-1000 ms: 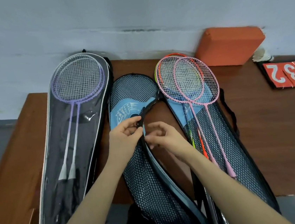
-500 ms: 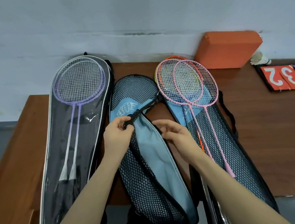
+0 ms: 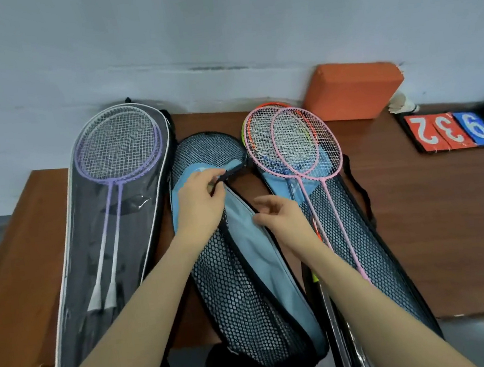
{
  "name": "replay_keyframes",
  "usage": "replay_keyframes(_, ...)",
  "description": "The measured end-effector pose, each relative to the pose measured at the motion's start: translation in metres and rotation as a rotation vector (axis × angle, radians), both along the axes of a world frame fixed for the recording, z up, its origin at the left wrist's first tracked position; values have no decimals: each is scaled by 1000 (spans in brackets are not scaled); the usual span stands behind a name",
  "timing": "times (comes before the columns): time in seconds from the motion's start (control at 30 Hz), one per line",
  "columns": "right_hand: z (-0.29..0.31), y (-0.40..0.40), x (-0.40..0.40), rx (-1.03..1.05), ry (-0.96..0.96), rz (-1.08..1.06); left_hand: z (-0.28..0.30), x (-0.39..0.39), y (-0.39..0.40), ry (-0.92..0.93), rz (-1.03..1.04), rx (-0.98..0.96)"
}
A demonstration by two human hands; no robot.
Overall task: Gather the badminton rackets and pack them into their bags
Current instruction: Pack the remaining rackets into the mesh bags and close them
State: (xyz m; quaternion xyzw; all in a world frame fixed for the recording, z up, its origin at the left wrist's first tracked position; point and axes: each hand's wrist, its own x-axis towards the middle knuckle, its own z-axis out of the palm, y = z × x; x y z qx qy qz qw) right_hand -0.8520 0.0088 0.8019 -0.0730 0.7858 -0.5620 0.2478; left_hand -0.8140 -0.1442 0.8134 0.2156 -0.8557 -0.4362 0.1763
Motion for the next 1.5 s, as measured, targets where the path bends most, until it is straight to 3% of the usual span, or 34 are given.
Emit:
replay_keyframes(0.23,21,-8,-3,-27,173,-4,38,15,-5,223,111,160)
replay_keyframes(0.57,76,-9,-27,-135,564,-267,66,0,-16,438,193,84)
replay_keyframes(0.73,93,-22,-32,-232,577,-270,94,-5,-23,575,220,8)
replay_keyframes(0.87,101,-34,-33,-210,517,-99,105,-4,-30,640,149,-121)
replay_keyframes(1.0,83,-45,-33,-40,529,42,77,-6,-44,408,125,-153)
replay_keyframes(1.27,10,-22,-25,139,354,5,-10,6,-43,-161,-126,-264)
replay_keyframes(1.4,-14,-11,-31,147,274,16,-27,-4,-32,-284,-265,-261)
replay_keyframes(1.5,-23,-5,-38,140,252,4,-23,-12,-27,-244,-296,-160)
